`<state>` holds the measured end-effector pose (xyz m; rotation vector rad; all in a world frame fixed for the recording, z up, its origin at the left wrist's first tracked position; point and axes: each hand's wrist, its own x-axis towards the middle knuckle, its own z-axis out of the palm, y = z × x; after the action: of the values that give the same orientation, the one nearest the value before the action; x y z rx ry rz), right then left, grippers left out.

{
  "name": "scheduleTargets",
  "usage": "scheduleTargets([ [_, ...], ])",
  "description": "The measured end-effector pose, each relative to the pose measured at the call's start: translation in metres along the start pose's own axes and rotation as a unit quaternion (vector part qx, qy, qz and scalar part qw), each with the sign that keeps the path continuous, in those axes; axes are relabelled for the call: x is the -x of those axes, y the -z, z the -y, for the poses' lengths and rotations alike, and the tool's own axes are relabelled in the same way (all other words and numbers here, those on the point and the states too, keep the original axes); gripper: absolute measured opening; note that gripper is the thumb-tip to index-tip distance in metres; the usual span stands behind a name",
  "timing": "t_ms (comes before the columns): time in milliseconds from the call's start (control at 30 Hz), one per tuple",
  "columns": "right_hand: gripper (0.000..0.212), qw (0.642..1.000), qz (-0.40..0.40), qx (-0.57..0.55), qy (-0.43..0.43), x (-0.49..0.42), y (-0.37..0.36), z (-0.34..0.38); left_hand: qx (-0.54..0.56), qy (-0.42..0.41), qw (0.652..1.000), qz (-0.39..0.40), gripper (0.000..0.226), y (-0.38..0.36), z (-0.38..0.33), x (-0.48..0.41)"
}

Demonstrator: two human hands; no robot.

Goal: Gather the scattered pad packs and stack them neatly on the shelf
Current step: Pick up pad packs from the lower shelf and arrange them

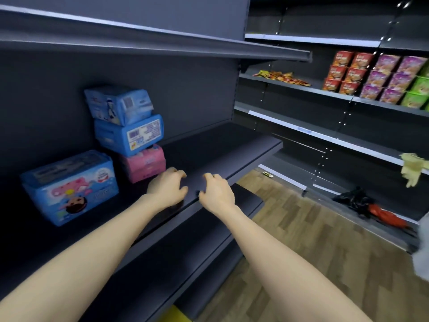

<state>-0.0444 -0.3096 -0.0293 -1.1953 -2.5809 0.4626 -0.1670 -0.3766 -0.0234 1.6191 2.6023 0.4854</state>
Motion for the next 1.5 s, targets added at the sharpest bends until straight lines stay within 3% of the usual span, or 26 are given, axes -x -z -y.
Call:
scheduleTargets([
  [200,0.05,0.998,-0.021,-0.022,0.046,-0.023,0.005,0.029,0.021,0.032,0.998,-0.048,0.043,0.024,0.018,-0.009],
  [400,0.048,0.992,-0.062,-0.072,0.089,-0.049,0.009,0.068,0.046,0.053,0.983,-0.168,0.03,0.063,0.033,-0.011],
  [567,0.039,0.98,-0.103,-0.126,0.117,-0.07,0.009,0.099,0.067,0.082,0.963,-0.246,0.038,0.087,0.058,-0.009],
  [900,0.054,0.975,-0.089,-0.174,0.104,-0.087,-0.009,0.13,0.096,0.127,0.955,-0.249,0.062,0.091,0.098,-0.017],
  [1200,0.055,0.936,-0.149,-0.273,0.164,-0.122,-0.004,0.135,0.13,0.144,0.934,-0.3,0.087,0.094,0.086,-0.046],
  [1367,0.064,0.906,-0.088,-0.351,0.217,-0.145,0.012,0.136,0.131,0.183,0.921,-0.317,0.099,0.093,0.079,-0.061],
  [1500,0.068,0.892,-0.049,-0.388,0.226,-0.163,0.01,0.141,0.157,0.191,0.908,-0.337,0.092,0.089,0.075,-0.068],
])
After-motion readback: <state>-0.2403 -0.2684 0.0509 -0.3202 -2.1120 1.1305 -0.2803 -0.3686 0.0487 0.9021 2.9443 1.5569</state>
